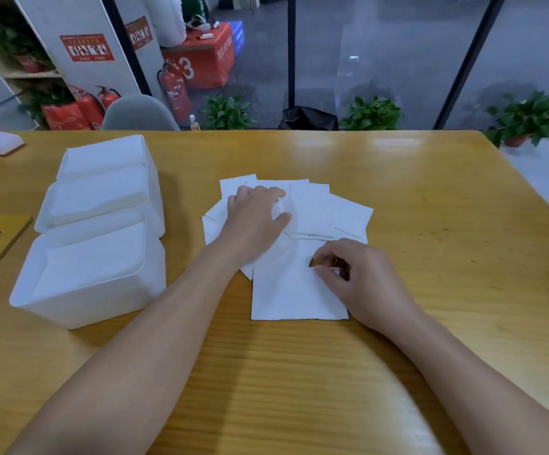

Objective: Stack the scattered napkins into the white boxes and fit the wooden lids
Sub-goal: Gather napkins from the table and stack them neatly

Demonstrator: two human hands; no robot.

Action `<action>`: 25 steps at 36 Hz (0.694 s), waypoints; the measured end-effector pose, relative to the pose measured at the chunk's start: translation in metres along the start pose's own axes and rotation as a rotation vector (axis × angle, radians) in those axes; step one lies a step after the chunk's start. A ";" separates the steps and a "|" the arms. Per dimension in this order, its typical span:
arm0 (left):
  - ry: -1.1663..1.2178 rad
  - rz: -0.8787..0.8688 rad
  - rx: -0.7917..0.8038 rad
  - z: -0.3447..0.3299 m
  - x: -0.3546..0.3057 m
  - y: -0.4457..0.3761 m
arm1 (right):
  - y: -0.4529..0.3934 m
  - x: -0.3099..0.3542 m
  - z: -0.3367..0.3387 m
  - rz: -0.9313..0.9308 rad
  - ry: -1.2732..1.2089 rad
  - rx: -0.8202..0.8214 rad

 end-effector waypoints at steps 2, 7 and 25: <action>-0.010 -0.002 -0.012 0.001 -0.001 -0.002 | -0.001 -0.001 0.000 -0.010 -0.011 0.005; 0.037 0.021 -0.021 0.007 -0.001 -0.008 | -0.001 -0.001 -0.002 -0.004 -0.012 0.007; 0.709 -0.079 -0.194 0.058 -0.016 0.074 | 0.003 -0.009 0.040 -0.208 -0.253 -0.246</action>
Point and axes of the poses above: each hand's wrist, its own y-axis away from the middle knuckle, its own z-axis out of the back of the hand, x = y × z, the point moved 8 cm from there along -y, towards the middle knuckle, and after that the axes turned 1 degree about x, right-handed, at the moved point
